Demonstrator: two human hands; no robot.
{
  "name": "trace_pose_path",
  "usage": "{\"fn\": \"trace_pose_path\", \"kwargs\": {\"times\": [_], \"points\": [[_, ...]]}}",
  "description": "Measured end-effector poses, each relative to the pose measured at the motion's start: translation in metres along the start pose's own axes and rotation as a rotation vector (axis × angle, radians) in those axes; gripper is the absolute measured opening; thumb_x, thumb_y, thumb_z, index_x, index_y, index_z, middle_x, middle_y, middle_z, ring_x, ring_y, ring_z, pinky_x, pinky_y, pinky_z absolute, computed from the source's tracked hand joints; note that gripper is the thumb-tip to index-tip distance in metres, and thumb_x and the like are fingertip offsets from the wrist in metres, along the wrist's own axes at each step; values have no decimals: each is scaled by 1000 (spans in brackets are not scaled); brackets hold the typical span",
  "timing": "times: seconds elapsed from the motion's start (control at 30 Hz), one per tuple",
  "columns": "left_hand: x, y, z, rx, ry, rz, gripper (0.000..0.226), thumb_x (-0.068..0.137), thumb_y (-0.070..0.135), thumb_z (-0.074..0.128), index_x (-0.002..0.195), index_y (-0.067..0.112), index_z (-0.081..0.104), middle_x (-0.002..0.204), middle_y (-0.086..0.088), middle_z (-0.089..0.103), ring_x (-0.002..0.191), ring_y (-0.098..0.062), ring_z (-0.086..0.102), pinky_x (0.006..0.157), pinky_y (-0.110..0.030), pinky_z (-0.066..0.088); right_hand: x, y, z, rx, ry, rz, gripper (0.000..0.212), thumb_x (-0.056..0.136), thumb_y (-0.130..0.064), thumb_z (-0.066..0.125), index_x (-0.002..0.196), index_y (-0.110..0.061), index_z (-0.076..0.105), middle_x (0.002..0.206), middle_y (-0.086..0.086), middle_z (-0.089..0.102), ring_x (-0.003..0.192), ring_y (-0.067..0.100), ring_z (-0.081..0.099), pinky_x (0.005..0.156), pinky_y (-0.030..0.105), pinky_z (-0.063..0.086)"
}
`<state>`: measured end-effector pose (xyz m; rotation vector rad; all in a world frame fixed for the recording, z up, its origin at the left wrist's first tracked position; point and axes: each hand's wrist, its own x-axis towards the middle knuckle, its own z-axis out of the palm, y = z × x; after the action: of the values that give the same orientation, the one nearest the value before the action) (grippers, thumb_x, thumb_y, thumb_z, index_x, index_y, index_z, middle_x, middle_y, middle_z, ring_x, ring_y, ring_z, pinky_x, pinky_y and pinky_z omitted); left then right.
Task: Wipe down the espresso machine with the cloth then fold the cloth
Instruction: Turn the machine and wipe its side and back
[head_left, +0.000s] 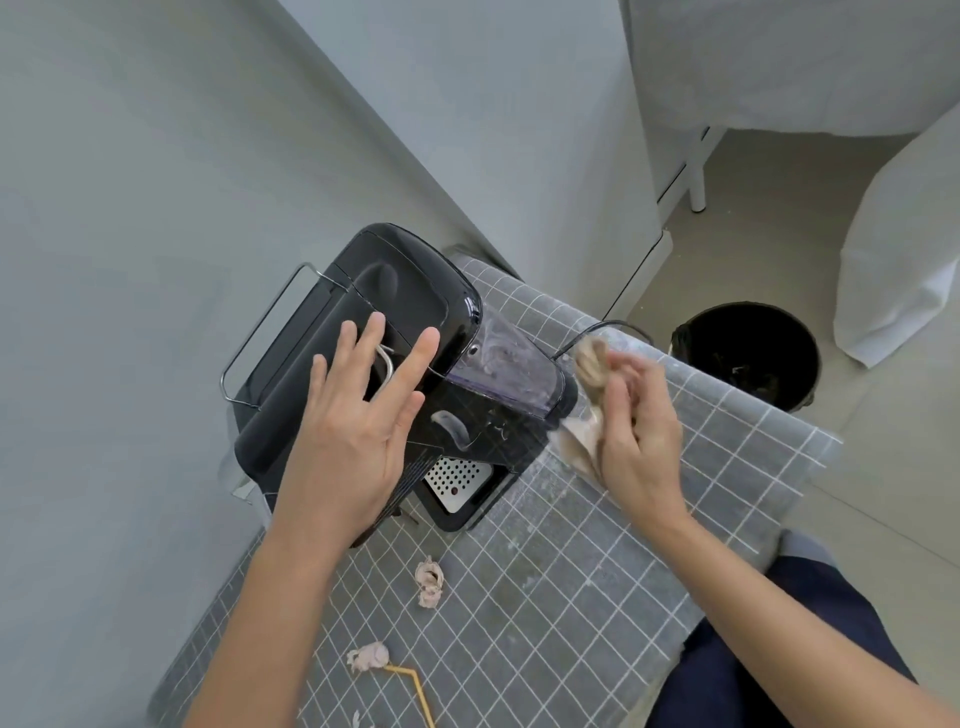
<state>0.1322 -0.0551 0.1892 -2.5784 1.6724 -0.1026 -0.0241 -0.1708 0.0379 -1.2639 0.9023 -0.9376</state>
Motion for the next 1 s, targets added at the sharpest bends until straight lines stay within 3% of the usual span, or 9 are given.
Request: {"fn": "trace_pose_path", "kwargs": {"times": [0.07,0.13,0.23,0.33,0.47,0.63,0.77,0.87,1.0], "points": [[-1,1,2,-50,4,-2,46,103,27,31,148,34,25,158,-8,21,148,-27,8,117,-53,18,14,-45,25,246,10,-21,30,105,-17,38,131,-14,53,122,0,64,105,24,64,90,40,54],[-2,2,2,-73,8,-10,49,101,22,33,148,35,26,158,-6,20,148,-26,7,117,-53,18,24,-74,57,448,-47,-25,40,106,-24,33,142,-13,46,142,-1,54,118,32,59,95,57,49],[-2,1,2,-84,-9,-7,52,101,16,35,148,35,25,159,-5,17,148,-23,5,117,-52,15,28,-85,96,238,-30,-121,46,104,-35,33,139,-13,52,144,2,54,135,15,48,108,53,38],[-1,-1,2,-129,-20,0,51,101,17,31,149,33,25,159,-6,15,148,-20,2,118,-51,12,30,-65,109,198,82,-171,40,100,-24,38,129,-11,62,134,4,62,131,18,51,109,51,36],[0,1,2,-145,-13,4,47,103,20,29,149,30,26,159,-8,16,148,-20,0,119,-49,11,38,-44,112,250,86,-223,38,101,-17,38,128,-8,62,130,6,64,127,19,54,105,53,39],[1,1,2,-146,-3,18,48,101,22,28,149,27,27,158,-10,18,148,-22,0,118,-51,14,40,10,109,271,91,-5,35,102,-24,36,122,-29,64,129,-4,65,127,12,55,108,50,41],[1,1,3,-130,11,27,48,101,20,30,149,26,26,157,-10,18,148,-22,1,118,-50,15,38,54,103,168,76,186,47,101,-38,32,128,-18,64,134,-2,61,132,18,50,111,49,38],[1,2,3,-135,12,27,48,101,20,30,149,25,27,157,-10,18,148,-22,1,119,-49,14,36,67,95,113,65,264,37,105,-22,34,129,-14,62,135,-8,54,136,14,41,118,45,29],[-1,2,2,-140,16,21,48,101,21,29,149,25,26,157,-11,19,148,-21,0,118,-51,15,31,80,88,-46,47,280,39,107,-19,32,136,-9,55,145,12,51,144,27,33,120,36,22]]}}
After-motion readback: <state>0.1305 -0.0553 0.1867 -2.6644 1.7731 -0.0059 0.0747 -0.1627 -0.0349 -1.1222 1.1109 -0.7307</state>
